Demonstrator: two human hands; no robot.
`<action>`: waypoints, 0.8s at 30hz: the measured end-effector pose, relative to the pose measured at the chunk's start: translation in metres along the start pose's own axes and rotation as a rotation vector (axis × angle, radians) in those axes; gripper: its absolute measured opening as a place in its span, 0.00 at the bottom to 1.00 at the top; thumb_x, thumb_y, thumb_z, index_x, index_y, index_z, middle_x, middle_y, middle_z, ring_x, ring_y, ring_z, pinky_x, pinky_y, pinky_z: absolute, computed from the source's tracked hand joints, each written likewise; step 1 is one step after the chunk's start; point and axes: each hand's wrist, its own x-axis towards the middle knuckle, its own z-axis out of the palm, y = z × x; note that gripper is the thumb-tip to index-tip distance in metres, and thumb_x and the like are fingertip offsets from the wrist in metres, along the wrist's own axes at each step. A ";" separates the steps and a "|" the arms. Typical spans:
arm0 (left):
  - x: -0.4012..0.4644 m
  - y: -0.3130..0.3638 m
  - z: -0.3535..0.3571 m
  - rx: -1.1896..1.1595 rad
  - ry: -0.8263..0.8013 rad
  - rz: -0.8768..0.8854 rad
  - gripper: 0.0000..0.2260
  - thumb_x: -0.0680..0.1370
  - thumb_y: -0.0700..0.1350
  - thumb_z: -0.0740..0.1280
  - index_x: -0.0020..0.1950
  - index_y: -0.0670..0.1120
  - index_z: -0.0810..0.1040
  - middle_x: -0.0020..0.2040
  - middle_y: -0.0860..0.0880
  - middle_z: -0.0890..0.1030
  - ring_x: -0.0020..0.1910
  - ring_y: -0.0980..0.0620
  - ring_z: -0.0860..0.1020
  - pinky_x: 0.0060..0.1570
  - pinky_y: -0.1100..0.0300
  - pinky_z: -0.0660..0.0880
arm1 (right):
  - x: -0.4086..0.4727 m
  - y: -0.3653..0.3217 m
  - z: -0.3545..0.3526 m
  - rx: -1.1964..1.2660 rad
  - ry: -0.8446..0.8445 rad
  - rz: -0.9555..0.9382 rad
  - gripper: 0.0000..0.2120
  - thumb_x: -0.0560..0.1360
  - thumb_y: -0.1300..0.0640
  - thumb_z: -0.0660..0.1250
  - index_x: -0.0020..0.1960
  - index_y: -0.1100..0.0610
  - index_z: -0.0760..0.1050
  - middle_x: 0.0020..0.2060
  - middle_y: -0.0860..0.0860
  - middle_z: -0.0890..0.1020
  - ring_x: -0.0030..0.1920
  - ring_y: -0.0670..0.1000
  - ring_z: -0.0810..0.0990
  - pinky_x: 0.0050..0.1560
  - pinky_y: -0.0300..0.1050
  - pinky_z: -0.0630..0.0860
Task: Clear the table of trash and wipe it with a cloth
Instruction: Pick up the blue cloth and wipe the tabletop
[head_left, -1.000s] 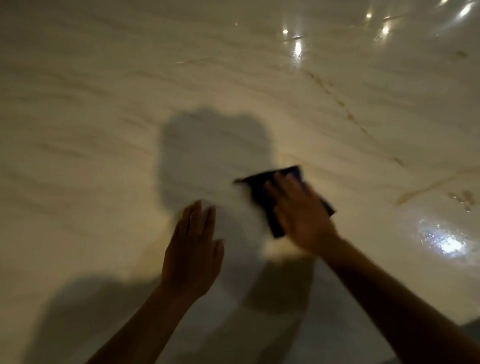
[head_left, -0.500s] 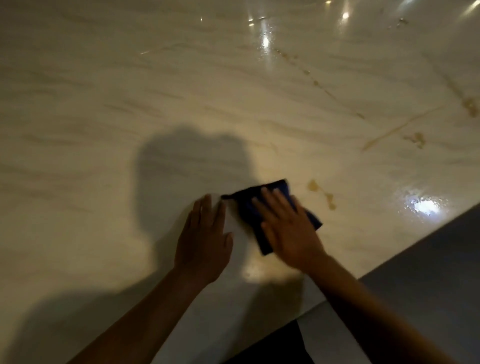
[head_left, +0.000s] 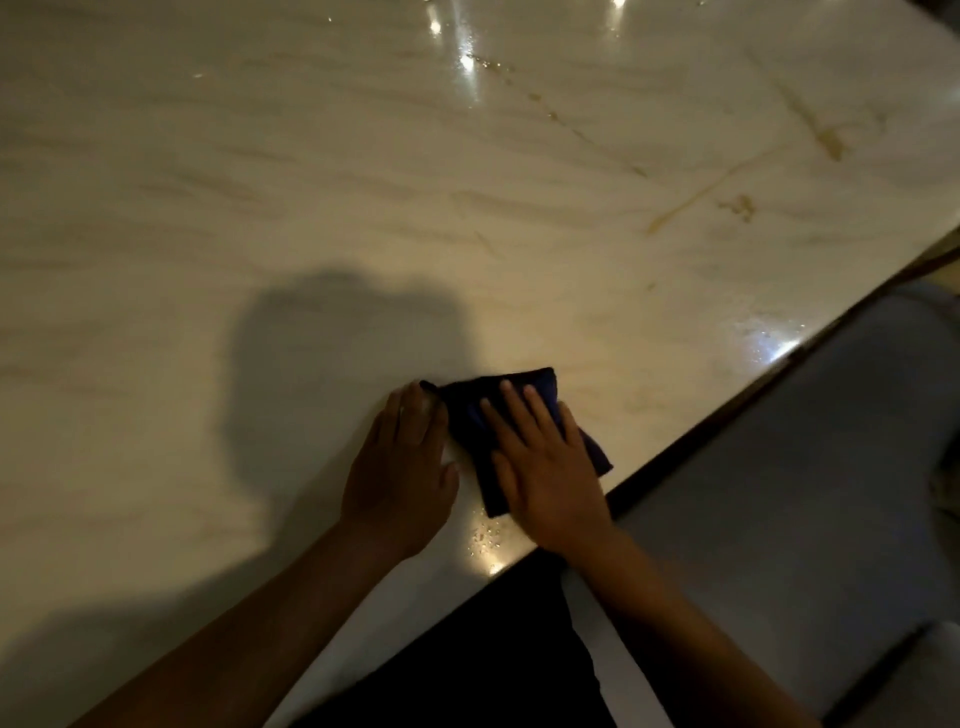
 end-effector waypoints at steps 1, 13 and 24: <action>-0.002 0.002 0.000 0.003 0.003 0.006 0.31 0.78 0.54 0.64 0.78 0.42 0.63 0.78 0.36 0.61 0.76 0.35 0.62 0.72 0.44 0.64 | -0.004 0.019 -0.003 -0.012 0.010 -0.016 0.26 0.82 0.48 0.51 0.79 0.49 0.55 0.79 0.51 0.54 0.79 0.55 0.50 0.76 0.59 0.50; -0.017 0.042 0.003 -0.031 -0.081 0.114 0.33 0.80 0.54 0.61 0.81 0.45 0.54 0.81 0.38 0.51 0.79 0.37 0.52 0.76 0.46 0.53 | -0.016 0.038 -0.002 -0.027 0.165 0.425 0.28 0.79 0.48 0.51 0.78 0.54 0.60 0.78 0.57 0.59 0.77 0.61 0.57 0.73 0.63 0.58; -0.016 0.049 0.010 -0.035 -0.057 0.116 0.33 0.81 0.54 0.57 0.82 0.47 0.46 0.82 0.41 0.44 0.80 0.39 0.45 0.77 0.47 0.48 | -0.011 0.158 -0.034 -0.050 0.097 0.604 0.28 0.82 0.46 0.47 0.80 0.52 0.53 0.79 0.56 0.54 0.78 0.59 0.53 0.75 0.62 0.54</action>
